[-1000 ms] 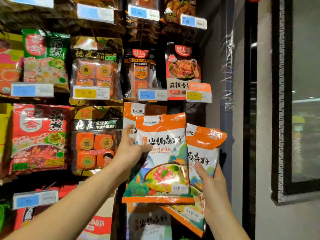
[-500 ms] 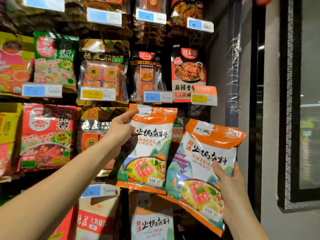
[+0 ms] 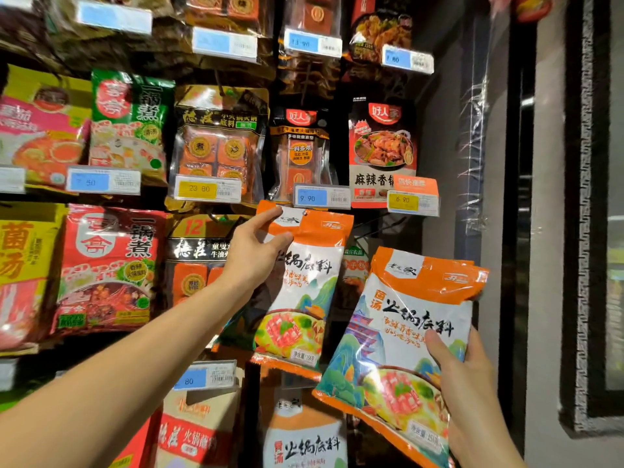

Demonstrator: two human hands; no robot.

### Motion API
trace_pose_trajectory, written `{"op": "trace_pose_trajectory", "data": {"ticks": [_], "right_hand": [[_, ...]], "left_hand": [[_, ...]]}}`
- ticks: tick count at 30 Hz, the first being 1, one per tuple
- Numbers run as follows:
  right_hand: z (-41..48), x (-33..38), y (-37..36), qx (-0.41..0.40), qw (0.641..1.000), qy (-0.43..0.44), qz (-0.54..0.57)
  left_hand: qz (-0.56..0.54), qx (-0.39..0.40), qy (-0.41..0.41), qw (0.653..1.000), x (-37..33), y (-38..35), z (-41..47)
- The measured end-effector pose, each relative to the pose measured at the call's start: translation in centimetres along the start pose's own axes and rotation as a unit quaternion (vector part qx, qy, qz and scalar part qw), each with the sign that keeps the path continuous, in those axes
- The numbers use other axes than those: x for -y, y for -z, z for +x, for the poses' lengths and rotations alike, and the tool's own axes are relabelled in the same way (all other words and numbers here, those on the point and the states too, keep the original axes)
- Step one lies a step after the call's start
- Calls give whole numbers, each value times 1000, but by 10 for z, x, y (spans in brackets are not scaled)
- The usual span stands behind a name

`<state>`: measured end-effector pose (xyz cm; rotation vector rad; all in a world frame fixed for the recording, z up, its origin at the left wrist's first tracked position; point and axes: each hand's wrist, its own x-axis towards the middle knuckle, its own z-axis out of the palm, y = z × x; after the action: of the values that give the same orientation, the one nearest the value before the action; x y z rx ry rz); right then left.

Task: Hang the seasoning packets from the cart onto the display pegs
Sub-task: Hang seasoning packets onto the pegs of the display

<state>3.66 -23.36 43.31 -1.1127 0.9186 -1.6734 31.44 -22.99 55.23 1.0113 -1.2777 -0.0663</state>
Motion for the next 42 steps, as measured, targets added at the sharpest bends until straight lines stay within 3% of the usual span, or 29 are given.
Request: {"op": "trace_pose_trajectory", "data": {"ticks": [22,32,42], "right_hand": [[1,2,6,-8,1000,2,1],[0,1,3,-5,1000,-3,-7],[0,4,8,-6,1000,-2,-11]], "left_hand": [[31,22,87,995,-7,-19,27],[107,20,35,994,-11,-24,33],[97,2,100,990,-15,-26,35]]}}
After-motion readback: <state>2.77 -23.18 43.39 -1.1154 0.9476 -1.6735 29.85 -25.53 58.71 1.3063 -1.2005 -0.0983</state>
